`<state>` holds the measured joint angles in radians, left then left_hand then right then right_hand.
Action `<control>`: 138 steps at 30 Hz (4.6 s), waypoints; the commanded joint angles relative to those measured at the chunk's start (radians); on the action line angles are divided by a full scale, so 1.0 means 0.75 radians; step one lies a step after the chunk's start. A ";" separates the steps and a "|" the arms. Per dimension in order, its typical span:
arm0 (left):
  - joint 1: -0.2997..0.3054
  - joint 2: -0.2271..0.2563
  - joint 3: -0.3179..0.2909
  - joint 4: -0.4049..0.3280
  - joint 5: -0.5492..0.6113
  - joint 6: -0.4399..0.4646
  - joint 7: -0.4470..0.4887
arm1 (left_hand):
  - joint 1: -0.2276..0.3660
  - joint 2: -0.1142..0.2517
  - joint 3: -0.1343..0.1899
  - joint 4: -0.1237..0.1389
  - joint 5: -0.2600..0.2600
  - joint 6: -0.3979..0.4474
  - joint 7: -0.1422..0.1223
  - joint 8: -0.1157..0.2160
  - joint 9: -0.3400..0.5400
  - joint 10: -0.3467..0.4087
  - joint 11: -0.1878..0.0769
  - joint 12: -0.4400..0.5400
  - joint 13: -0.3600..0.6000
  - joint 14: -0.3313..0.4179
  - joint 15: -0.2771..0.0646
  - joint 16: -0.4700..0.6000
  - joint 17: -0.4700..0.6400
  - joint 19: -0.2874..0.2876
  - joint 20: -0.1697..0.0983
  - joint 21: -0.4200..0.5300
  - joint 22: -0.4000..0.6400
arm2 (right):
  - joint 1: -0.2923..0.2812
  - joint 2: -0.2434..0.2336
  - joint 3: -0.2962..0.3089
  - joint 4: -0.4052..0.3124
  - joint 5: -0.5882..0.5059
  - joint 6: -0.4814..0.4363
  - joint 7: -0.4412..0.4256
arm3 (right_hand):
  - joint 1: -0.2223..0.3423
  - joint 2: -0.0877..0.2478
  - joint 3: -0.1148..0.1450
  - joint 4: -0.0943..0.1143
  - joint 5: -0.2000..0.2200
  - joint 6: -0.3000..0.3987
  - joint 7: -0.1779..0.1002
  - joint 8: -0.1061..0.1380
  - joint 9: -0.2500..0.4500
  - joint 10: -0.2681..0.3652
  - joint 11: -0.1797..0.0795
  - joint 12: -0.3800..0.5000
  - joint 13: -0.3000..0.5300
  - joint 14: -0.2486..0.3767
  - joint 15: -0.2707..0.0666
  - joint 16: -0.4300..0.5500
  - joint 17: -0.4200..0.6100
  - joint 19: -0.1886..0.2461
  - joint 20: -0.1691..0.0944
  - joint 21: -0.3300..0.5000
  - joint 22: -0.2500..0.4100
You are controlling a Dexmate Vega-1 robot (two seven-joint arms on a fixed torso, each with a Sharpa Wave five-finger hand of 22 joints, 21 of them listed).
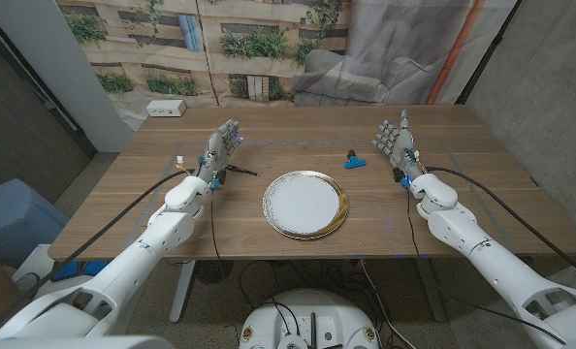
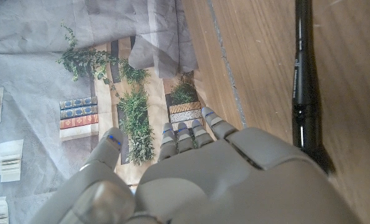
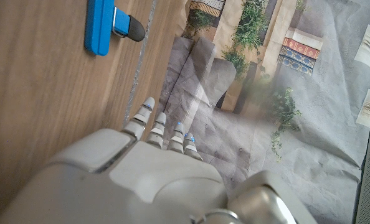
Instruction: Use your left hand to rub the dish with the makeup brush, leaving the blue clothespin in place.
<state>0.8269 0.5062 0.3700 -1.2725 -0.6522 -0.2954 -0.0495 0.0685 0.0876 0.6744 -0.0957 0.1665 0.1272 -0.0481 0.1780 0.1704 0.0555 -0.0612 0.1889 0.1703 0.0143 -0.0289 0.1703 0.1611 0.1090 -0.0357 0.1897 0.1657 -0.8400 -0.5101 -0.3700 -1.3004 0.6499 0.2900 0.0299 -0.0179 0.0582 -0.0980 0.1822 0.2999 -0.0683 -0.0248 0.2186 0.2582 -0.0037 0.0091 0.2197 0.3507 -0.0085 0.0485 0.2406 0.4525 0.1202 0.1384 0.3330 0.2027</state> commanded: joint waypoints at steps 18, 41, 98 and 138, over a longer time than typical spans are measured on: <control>0.045 0.193 -0.001 -0.159 0.234 -0.031 0.096 | 0.109 0.012 0.036 -0.120 0.017 0.030 -0.097 0.019 0.003 0.046 -0.066 0.011 0.005 0.022 -0.130 0.009 0.005 0.033 -0.094 0.000 0.002 | 0.000 0.000 0.000 0.000 0.000 -0.001 0.000 | -0.005 0.142 -0.002 0.010 0.006 -0.013 0.001 0.004 0.005 -0.005 0.003 0.007 0.006 0.000 0.012 0.009 0.007 0.000 0.006 0.008 0.006; -0.006 0.396 0.056 -0.228 0.825 -0.134 0.255 | 0.277 -0.068 0.055 -0.137 0.021 0.110 -0.159 0.050 0.005 0.108 -0.122 0.010 0.006 0.067 -0.166 0.011 0.006 0.081 -0.089 0.000 0.001 | 0.000 0.000 0.000 0.000 0.000 -0.001 0.000 | -0.005 0.142 -0.002 0.010 0.007 -0.011 0.001 0.005 0.004 -0.007 0.004 0.006 0.005 0.001 0.013 0.009 0.007 -0.002 0.006 0.008 0.006; -0.202 0.625 0.379 -0.538 2.009 0.318 0.173 | 0.769 -0.218 0.062 -0.127 0.032 0.352 -0.220 0.088 0.011 0.354 -0.206 0.019 0.014 0.153 -0.117 0.015 0.007 0.031 0.005 -0.005 0.005 | 0.000 0.000 0.000 0.001 0.000 0.000 0.000 | -0.005 0.142 -0.002 0.010 0.007 -0.010 -0.001 0.006 0.004 -0.006 0.001 0.007 0.005 0.001 0.012 0.009 0.007 -0.002 0.005 0.007 0.006; -0.175 0.566 0.453 -0.600 2.245 0.521 -0.090 | 0.878 -0.263 -0.036 -0.112 0.024 0.392 -0.189 0.043 0.006 0.440 -0.206 0.006 0.010 0.111 -0.099 0.014 0.009 -0.016 0.038 -0.005 0.008 | 0.000 0.000 0.000 -0.001 0.000 -0.001 0.000 | -0.005 0.142 -0.003 0.010 0.007 -0.010 -0.001 0.006 0.004 -0.006 0.002 0.007 0.005 0.001 0.013 0.009 0.006 -0.001 0.006 0.008 0.006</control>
<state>0.6615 0.9608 0.7121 -1.7265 1.0414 0.0349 -0.1104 0.7119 -0.1111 0.6545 -0.1814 0.1817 0.4164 -0.2016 0.2124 0.1720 0.3704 -0.2172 0.1917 0.1766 0.0928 -0.0396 0.1732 0.1653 0.0906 -0.0103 0.1812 0.1702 -0.8400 -0.5103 -0.3699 -1.3006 0.6500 0.2899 0.0298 -0.0179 0.0582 -0.0980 0.1820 0.2995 -0.0681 -0.0248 0.2184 0.2576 -0.0036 0.0089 0.2196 0.3502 -0.0084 0.0483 0.2397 0.4546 0.1202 0.1377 0.3329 0.2018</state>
